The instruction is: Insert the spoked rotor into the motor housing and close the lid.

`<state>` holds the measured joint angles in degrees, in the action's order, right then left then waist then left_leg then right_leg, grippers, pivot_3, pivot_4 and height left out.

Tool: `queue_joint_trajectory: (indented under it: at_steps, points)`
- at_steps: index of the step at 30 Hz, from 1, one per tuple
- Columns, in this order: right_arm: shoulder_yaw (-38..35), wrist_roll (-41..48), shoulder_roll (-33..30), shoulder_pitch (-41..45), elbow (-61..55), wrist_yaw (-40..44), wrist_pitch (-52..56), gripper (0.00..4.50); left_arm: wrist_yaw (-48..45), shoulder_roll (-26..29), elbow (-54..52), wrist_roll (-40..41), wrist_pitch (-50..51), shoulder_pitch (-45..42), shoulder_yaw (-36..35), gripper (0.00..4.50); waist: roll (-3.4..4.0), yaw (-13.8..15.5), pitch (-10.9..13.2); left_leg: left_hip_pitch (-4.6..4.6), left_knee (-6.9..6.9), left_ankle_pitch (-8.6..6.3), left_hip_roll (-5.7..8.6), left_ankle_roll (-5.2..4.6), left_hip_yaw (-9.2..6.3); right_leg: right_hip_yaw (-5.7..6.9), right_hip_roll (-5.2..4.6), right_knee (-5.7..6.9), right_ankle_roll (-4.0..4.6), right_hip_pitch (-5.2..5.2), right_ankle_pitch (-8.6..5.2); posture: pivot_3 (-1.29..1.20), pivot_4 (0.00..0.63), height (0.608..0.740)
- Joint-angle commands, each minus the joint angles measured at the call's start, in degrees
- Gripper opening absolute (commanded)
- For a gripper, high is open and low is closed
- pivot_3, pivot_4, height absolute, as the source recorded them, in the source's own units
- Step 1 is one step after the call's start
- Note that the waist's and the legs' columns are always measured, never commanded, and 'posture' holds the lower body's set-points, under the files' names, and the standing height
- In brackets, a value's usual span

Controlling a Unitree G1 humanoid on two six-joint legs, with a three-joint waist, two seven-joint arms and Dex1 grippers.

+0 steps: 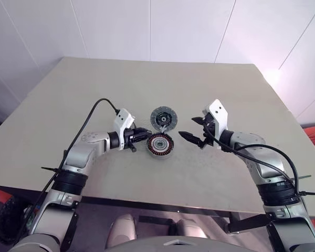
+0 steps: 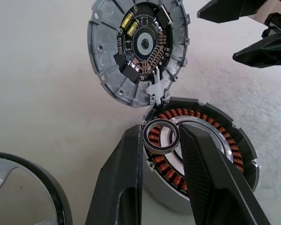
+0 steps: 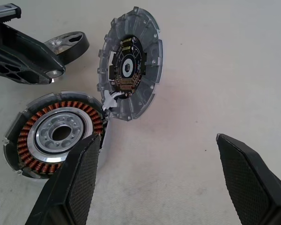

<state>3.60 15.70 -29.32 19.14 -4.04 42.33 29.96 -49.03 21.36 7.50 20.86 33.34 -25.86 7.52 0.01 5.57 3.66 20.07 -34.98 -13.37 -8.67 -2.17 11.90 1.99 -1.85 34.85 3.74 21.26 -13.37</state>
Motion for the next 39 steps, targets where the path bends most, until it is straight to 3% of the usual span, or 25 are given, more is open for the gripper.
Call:
queue_joint_trajectory:
  at_steps: [1, 39]
  points:
    - [-0.9, 0.28, 0.46, 0.3, -2.15, -0.54, -1.5, 4.5, -1.6, -0.11, -0.18, -0.05, 0.03, -2.27, 0.84, 1.21, 0.0, 0.01, 0.0, 0.0, 0.0, 0.0, 0.01, 0.0, 0.0, 0.0, -0.01, 0.0, 0.0, 0.0, 0.0, 0.0, 0.0, 0.74]
    - [-1.13, -0.34, 1.29, -0.41, 0.24, -1.19, -5.06, 4.5, -5.44, -3.0, 4.17, -4.94, -4.4, -5.06, 6.28, 1.21, 0.03, 0.0, 0.02, 0.03, 0.1, -0.02, 0.22, -0.04, -0.02, 0.22, -0.34, -0.03, 0.01, 0.0, -0.02, 0.0, 0.0, 0.74]
